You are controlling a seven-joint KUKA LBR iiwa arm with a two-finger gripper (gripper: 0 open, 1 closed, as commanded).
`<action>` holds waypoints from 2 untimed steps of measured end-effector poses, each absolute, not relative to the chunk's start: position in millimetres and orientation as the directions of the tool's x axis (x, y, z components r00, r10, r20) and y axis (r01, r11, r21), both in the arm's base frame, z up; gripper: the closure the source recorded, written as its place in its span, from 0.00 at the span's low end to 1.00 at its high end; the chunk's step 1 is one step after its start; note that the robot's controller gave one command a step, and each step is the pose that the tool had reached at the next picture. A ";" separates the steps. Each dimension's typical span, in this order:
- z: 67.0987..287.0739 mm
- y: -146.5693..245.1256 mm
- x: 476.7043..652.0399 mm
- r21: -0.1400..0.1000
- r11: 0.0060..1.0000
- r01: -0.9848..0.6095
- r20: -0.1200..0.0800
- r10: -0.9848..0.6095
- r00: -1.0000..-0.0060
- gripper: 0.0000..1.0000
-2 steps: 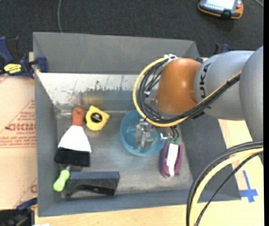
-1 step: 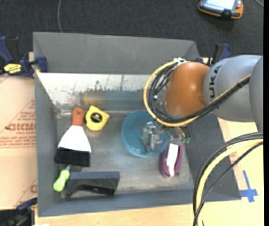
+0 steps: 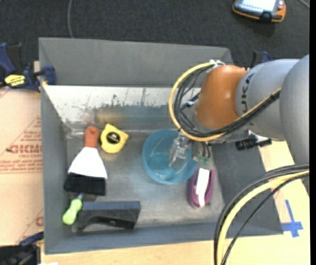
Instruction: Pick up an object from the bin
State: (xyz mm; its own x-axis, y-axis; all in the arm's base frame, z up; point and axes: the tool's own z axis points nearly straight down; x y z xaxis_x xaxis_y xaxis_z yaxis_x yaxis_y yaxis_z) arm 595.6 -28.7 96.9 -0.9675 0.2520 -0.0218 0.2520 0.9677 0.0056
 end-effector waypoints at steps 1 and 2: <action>73.6 -86.6 549.6 0.000 0.997 -0.083 -0.025 -0.083 -0.996 1.00; 73.5 -15.2 629.5 0.008 0.975 0.222 -0.031 0.222 -0.975 1.00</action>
Offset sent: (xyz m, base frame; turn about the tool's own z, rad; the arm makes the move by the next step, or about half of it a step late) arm 0.0455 0.0294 -0.0269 0.0213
